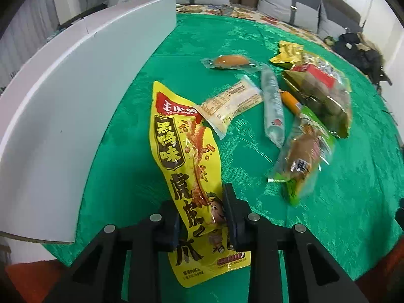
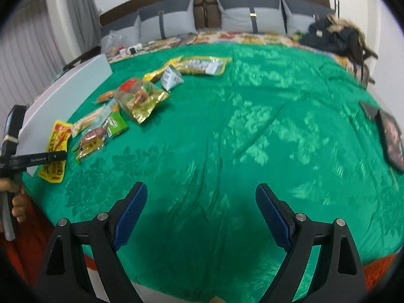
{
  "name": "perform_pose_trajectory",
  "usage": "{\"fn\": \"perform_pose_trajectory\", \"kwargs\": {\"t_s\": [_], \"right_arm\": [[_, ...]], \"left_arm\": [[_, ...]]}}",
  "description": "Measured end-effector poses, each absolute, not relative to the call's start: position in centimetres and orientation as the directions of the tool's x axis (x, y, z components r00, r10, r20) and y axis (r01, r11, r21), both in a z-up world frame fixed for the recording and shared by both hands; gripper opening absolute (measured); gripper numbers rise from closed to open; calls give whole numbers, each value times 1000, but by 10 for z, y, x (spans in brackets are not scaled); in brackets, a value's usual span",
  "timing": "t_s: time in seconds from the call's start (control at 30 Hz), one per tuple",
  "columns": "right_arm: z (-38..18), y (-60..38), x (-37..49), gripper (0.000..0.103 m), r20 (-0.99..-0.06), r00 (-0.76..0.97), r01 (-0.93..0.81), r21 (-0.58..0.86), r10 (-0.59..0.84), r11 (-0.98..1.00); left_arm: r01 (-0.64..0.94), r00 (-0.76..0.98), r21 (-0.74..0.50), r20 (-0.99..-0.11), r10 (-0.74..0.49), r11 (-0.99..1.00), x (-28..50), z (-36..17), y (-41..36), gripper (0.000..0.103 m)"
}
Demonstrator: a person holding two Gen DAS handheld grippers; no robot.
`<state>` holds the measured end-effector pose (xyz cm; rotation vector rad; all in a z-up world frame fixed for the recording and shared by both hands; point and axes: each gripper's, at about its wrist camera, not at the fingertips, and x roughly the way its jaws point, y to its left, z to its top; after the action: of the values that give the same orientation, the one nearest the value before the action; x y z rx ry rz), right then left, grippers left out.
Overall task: Organize snacks
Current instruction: 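Grasp the yellow spicy strip pack with the left gripper, then grasp the brown braised egg pack with the right gripper while left holds yellow pack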
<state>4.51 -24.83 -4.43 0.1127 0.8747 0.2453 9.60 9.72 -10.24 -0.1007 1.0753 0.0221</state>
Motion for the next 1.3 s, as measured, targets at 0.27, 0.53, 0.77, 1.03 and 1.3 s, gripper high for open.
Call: {"fn": "perform_pose_trajectory", "kwargs": {"t_s": [0.27,0.53,0.77,1.03,1.3], "right_arm": [[-39,-166,102,88,-793,337,-144,489,507,860],[-55,-59,173,73,-887,201,-6,423,415,906],[-58,-65,168,32,-911,172,-70,370,376,927],[-60,-78,166,51,-951,145,-95,263,275,960],[-52,-65,156,31,-940,158,-207,267,301,941]], "left_arm": [[-69,479,-191,-867,-135,979,92,-103,113,23],[-65,485,-215,-860,-158,974,90,-107,122,22],[-29,504,-250,-840,-202,968,83,-98,133,17],[-49,492,-294,-839,-233,955,88,-100,137,16],[-42,511,-443,-780,-361,896,76,-90,150,14]]}}
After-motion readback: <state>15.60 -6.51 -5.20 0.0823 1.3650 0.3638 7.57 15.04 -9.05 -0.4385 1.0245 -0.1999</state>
